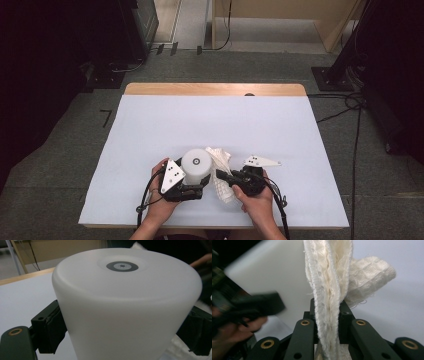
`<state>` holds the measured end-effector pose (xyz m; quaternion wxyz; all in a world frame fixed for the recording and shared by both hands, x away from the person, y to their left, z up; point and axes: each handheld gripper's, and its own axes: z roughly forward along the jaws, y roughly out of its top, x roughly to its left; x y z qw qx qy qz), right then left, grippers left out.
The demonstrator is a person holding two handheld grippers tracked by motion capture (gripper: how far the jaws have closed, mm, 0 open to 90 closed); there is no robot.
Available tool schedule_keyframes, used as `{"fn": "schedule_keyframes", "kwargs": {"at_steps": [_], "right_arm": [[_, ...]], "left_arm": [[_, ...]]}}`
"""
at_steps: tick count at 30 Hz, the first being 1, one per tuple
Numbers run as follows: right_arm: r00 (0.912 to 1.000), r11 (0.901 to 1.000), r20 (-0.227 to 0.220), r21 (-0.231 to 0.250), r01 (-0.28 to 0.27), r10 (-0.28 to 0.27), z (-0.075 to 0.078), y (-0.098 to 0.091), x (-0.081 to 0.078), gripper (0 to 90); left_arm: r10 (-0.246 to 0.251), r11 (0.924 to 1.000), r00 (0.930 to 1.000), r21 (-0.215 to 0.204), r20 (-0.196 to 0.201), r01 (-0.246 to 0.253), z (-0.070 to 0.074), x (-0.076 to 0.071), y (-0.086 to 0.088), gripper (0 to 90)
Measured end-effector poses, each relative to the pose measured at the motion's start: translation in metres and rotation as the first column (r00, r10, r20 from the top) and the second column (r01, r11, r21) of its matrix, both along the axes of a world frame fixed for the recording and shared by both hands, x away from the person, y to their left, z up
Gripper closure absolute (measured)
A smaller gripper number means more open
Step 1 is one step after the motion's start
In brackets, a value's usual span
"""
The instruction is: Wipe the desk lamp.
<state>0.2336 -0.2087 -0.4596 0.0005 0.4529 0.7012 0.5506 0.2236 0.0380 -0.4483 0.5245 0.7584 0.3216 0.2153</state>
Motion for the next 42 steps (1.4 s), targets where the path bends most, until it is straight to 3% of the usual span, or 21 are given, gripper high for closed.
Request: {"fn": "schedule_keyframes", "kwargs": {"at_steps": [4,7,12,17,21,23,25,26,28,32,34,39,42], "right_arm": [[0.9982,0.9989,0.060,0.047,0.000,-0.003,0.022,-0.006,-0.005,79.4],[0.9957,0.9987,0.092,0.050,-0.005,0.000,0.029,-0.008,-0.008,79.4],[0.9985,0.9988,0.049,0.044,0.023,-0.025,0.017,-0.014,-0.003,79.4],[0.9981,0.9981,0.032,0.033,0.052,-0.053,0.009,-0.021,0.001,79.3],[0.9978,0.9977,0.024,0.029,0.061,-0.062,0.006,-0.023,0.002,79.4],[0.9979,0.9978,0.020,0.027,0.061,-0.062,0.005,-0.023,0.002,79.3],[0.9981,0.9980,0.015,0.020,0.060,-0.060,0.003,-0.022,0.002,79.4],[0.9981,0.9982,0.020,0.016,0.058,-0.058,0.002,-0.022,0.003,79.3],[0.9981,0.9982,0.017,0.015,0.058,-0.059,0.002,-0.022,0.003,79.3],[0.9982,0.9982,0.009,0.009,0.059,-0.059,0.000,-0.021,0.003,79.3],[0.9985,0.9984,0.005,0.009,0.055,-0.055,-0.002,-0.019,0.003,79.3],[0.9987,0.9986,0.004,0.007,0.052,-0.052,-0.002,-0.018,0.003,79.3],[0.9988,0.9988,-0.003,-0.001,0.049,-0.049,-0.004,-0.017,0.003,79.3]], "left_arm": [[-0.010,0.9997,0.9999,0.022,-0.004,0.011,-0.005,0.001,-0.004,9.0],[-0.014,0.9998,0.9999,0.015,0.002,0.014,-0.005,0.001,-0.004,9.0],[-0.016,0.9993,0.9996,0.034,0.024,0.015,-0.011,0.006,-0.003,8.9],[-0.004,0.9980,1.0000,0.064,-0.004,0.004,-0.021,0.011,-0.002,8.9],[0.000,0.9988,1.0000,0.048,-0.009,0.000,-0.023,0.011,-0.002,8.9],[0.026,0.9994,0.9993,0.022,-0.025,-0.026,-0.023,0.011,-0.001,8.4],[0.054,0.9985,0.9976,-0.009,-0.044,-0.054,-0.021,0.008,-0.002,0.0],[0.070,0.9974,0.9967,-0.016,-0.042,-0.071,-0.020,0.006,-0.004,0.0],[0.108,0.9941,0.9938,-0.007,-0.027,-0.109,-0.020,0.003,-0.008,0.0],[0.200,0.9792,0.9799,0.039,-0.009,-0.199,-0.024,-0.002,-0.018,3.8],[0.197,0.9796,0.9805,0.041,0.004,-0.197,-0.024,-0.004,-0.019,8.5],[0.166,0.9849,0.9862,0.051,-0.002,-0.165,-0.022,-0.001,-0.015,8.9],[0.153,0.9870,0.9881,0.048,0.018,-0.153,-0.017,0.000,-0.012,8.9]]}}
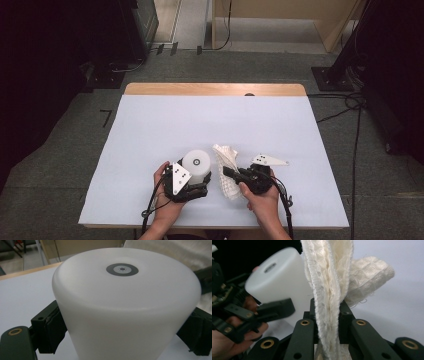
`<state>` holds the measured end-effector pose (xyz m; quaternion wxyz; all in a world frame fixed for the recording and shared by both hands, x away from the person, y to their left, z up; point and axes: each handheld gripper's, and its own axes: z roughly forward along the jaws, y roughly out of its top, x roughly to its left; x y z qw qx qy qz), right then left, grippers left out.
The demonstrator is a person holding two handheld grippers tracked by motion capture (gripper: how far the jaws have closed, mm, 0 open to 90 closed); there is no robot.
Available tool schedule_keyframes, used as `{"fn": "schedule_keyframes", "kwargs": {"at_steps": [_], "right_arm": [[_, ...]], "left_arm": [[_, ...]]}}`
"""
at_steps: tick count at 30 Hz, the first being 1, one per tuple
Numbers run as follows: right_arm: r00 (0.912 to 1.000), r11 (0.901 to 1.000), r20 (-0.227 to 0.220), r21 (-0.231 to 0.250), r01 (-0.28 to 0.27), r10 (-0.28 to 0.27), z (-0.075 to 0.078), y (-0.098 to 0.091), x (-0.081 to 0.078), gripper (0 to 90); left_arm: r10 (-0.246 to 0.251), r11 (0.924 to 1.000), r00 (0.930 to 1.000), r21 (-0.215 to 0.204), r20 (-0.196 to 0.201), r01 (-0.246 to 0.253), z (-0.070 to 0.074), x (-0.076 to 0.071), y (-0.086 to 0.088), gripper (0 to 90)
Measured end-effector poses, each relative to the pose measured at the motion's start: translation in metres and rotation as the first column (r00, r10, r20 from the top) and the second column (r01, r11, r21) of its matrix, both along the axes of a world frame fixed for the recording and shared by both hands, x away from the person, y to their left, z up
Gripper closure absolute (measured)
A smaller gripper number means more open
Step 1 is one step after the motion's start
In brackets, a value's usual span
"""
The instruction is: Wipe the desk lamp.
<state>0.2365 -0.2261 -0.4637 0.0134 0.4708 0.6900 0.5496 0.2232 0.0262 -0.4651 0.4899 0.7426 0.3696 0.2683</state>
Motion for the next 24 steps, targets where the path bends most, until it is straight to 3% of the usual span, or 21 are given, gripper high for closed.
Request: {"fn": "schedule_keyframes", "kwargs": {"at_steps": [3,6,9,12,18,20,23,24], "right_arm": [[0.9999,1.0000,-0.013,-0.004,-0.009,0.009,-0.005,0.004,0.001,79.3],[0.9990,0.9991,-0.026,-0.021,-0.036,0.035,-0.009,0.011,0.000,79.3],[0.9984,0.9982,-0.023,-0.029,-0.052,0.051,-0.008,0.017,-0.002,79.4],[0.9986,0.9986,-0.006,-0.005,-0.053,0.053,0.000,0.016,-0.004,79.4],[0.9929,0.9979,0.105,0.028,-0.059,0.056,0.031,0.007,-0.011,79.4],[0.9917,0.9965,0.115,0.054,-0.064,0.057,0.036,0.005,-0.013,79.4],[0.9928,0.9967,0.100,0.041,-0.070,0.066,0.031,0.006,-0.011,79.4],[0.9947,0.9969,0.078,0.035,-0.071,0.068,0.025,0.008,-0.009,79.4]], "left_arm": [[-0.043,0.9976,0.9989,-0.053,0.017,0.044,0.008,-0.001,0.006,9.0],[-0.088,0.9927,0.9956,-0.080,0.031,0.090,0.013,-0.003,0.008,9.0],[-0.099,0.9929,0.9947,-0.063,0.028,0.101,0.012,-0.003,0.006,9.0],[-0.113,0.9919,0.9935,-0.057,0.005,0.113,0.009,-0.001,0.005,9.0],[-0.136,0.9899,0.9908,-0.043,-0.005,0.135,0.006,-0.001,0.000,9.0],[-0.137,0.9896,0.9906,-0.044,-0.003,0.137,0.007,0.000,0.001,9.0],[-0.134,0.9891,0.9910,-0.062,-0.003,0.133,0.011,0.001,0.004,9.0],[-0.134,0.9886,0.9910,-0.070,-0.001,0.134,0.012,0.001,0.005,9.0]]}}
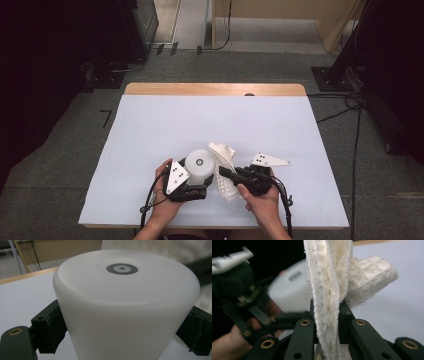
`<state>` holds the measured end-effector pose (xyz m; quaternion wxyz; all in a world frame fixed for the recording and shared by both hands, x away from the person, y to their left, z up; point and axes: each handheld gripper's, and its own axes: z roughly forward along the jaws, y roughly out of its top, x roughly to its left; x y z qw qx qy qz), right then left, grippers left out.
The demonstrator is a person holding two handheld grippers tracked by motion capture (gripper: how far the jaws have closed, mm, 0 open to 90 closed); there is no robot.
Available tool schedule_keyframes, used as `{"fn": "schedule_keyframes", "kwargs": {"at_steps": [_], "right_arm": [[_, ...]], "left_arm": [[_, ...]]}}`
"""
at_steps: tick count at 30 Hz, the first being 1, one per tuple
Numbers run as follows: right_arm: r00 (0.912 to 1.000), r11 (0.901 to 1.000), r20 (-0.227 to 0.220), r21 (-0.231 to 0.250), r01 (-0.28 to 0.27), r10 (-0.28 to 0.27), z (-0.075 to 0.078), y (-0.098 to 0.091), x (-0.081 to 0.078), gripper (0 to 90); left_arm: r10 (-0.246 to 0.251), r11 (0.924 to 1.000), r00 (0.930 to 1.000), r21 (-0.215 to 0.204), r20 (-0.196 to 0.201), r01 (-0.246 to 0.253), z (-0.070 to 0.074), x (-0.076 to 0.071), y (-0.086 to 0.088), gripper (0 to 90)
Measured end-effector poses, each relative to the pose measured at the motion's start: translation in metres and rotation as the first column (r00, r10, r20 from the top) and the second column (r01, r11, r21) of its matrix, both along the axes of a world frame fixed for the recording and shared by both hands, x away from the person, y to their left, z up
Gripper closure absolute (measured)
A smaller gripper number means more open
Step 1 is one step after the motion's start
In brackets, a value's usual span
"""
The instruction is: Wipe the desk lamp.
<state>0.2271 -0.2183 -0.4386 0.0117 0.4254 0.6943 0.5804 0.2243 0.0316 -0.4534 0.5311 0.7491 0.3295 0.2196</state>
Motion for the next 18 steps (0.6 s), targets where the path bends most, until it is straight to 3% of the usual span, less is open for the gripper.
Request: {"fn": "schedule_keyframes", "kwargs": {"at_steps": [5,7,9,13,18], "right_arm": [[0.9956,0.9989,-0.093,-0.046,-0.005,0.001,-0.027,0.006,0.008,79.4],[0.9943,0.9986,-0.107,-0.053,-0.002,-0.004,-0.031,0.007,0.010,79.5],[0.9950,0.9987,-0.100,-0.052,-0.004,-0.001,-0.030,0.007,0.009,79.5],[0.9990,0.9998,-0.045,-0.019,-0.003,0.002,-0.011,0.005,0.004,79.5],[1.0000,1.0000,0.004,0.005,0.002,-0.002,0.004,-0.001,-0.001,79.5]], "left_arm": [[0.008,0.9998,0.9998,-0.021,0.016,-0.007,0.006,0.001,0.006,9.0],[0.007,0.9997,0.9999,-0.022,0.014,-0.006,0.005,0.001,0.007,9.0],[0.003,0.9999,0.9999,-0.012,0.011,-0.003,0.003,0.001,0.006,9.0],[-0.004,1.0000,1.0000,0.003,0.002,0.004,-0.001,0.001,0.002,9.0],[-0.010,0.9999,0.9999,0.008,0.014,0.010,-0.002,0.001,0.000,9.0]]}}
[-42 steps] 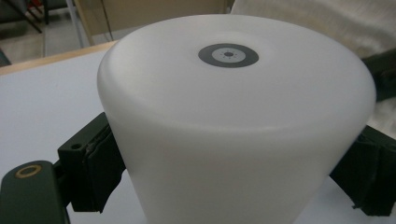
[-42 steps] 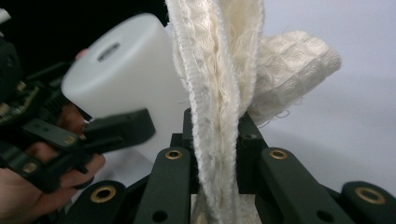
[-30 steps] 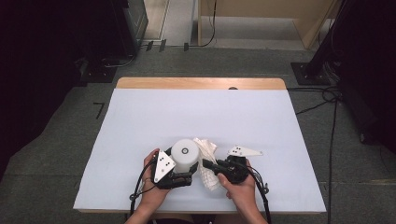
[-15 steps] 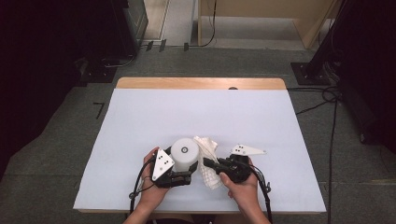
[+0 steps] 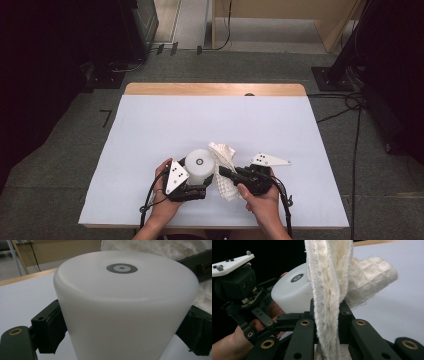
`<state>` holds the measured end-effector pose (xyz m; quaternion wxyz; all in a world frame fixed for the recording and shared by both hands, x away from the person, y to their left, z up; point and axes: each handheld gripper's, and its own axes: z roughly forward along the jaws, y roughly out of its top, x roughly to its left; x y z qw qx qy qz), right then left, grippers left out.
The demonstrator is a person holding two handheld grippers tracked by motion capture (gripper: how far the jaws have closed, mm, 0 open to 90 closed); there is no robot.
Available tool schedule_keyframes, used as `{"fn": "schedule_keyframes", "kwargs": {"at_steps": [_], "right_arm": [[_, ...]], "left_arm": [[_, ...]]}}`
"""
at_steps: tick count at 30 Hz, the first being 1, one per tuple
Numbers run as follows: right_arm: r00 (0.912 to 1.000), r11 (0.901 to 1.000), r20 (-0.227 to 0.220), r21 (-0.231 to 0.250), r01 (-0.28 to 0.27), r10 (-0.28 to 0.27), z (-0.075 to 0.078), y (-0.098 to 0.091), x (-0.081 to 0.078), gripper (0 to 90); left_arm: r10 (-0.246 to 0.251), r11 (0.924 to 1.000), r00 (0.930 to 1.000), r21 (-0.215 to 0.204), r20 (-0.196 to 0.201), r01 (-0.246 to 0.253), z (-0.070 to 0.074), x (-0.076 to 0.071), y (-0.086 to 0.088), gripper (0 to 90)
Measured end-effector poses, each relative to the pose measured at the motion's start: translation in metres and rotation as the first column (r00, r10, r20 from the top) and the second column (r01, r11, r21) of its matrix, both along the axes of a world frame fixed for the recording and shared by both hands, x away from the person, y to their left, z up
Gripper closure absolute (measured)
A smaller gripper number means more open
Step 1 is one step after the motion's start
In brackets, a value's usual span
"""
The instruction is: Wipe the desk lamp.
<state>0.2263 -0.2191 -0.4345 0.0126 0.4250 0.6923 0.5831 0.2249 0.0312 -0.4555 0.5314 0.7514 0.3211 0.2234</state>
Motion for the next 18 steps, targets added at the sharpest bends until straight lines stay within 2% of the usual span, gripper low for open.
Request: {"fn": "schedule_keyframes", "kwargs": {"at_steps": [1,4,9,11,16,18], "right_arm": [[1.0000,1.0000,0.001,0.000,-0.001,0.001,-0.001,-0.001,0.001,79.4],[0.9994,0.9999,-0.034,-0.014,0.000,0.000,-0.012,0.001,0.004,79.4],[0.9909,0.9993,-0.134,-0.037,-0.009,0.004,-0.037,0.007,0.010,79.5],[0.9910,0.9993,-0.134,-0.037,-0.009,0.004,-0.037,0.007,0.010,79.5],[0.9978,0.9999,-0.067,-0.010,-0.004,0.003,-0.019,0.002,0.007,79.4],[0.9982,1.0000,-0.060,-0.004,0.009,-0.009,-0.018,-0.003,0.008,79.4]], "left_arm": [[0.000,1.0000,1.0000,0.000,0.007,0.000,0.000,0.000,0.001,9.0],[0.002,0.9999,1.0000,-0.011,0.004,-0.002,0.001,0.001,0.003,9.0],[0.001,0.9995,1.0000,-0.032,0.002,-0.001,0.003,0.001,0.007,9.0],[-0.004,0.9996,1.0000,-0.028,0.005,0.004,0.002,0.001,0.006,9.0],[0.003,1.0000,0.9999,-0.005,-0.010,-0.003,-0.005,0.005,0.005,9.0],[0.001,1.0000,0.9998,0.004,-0.022,-0.001,-0.009,0.007,0.005,9.0]]}}
